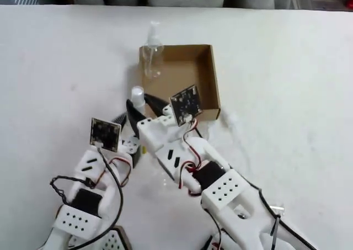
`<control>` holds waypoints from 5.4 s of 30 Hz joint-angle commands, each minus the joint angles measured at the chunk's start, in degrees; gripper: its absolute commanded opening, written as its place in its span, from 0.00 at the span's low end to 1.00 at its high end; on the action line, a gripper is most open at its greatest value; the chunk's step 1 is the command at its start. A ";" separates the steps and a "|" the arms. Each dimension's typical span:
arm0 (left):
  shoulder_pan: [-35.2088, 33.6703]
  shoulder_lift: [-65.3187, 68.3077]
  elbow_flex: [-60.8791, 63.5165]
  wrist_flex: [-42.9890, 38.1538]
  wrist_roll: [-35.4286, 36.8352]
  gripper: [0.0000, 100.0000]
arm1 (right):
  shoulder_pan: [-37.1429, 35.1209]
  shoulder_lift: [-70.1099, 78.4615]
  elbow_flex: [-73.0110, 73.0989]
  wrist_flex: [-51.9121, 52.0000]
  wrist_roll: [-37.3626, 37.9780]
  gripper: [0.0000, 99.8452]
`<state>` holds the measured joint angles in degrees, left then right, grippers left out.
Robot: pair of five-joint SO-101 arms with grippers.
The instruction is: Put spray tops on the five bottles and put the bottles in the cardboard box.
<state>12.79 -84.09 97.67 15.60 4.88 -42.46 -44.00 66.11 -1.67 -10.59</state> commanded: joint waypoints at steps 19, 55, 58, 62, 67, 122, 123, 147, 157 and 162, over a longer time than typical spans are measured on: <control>0.13 -0.84 -0.26 -0.62 -0.62 0.02 | -1.36 -9.45 -1.93 8.84 -0.44 0.20; 0.13 -0.84 -0.26 -0.62 -0.62 0.02 | 5.49 -2.33 -9.41 13.49 -5.45 0.02; 0.13 -0.84 -0.26 -0.62 -0.62 0.02 | 4.97 0.04 -9.32 12.35 -5.45 0.02; 0.13 -0.84 -0.26 -0.70 -0.62 0.02 | 4.88 -0.40 -9.23 12.62 -5.45 0.02; 0.13 -0.84 -0.26 -0.70 -0.62 0.02 | 7.34 -1.80 -8.35 12.62 -5.36 0.02; -1.45 42.33 -47.74 -21.71 0.00 0.02 | 65.71 -1.45 10.20 31.34 5.36 0.02; -1.45 44.35 -47.65 -22.51 0.00 0.02 | 65.54 -1.45 10.20 31.25 5.36 0.02; -2.07 97.63 -49.58 -72.09 -0.44 0.02 | 63.16 -1.45 15.12 20.53 5.36 0.02; -2.24 104.40 -51.43 -75.08 -0.53 0.02 | 63.16 -1.45 15.12 20.44 5.36 0.02; -2.42 104.66 -51.52 -75.08 -0.53 0.02 | 63.16 -1.45 15.12 20.44 5.36 0.02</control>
<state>11.21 21.14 49.14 -57.63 4.53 21.01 -44.70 81.67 20.04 -5.85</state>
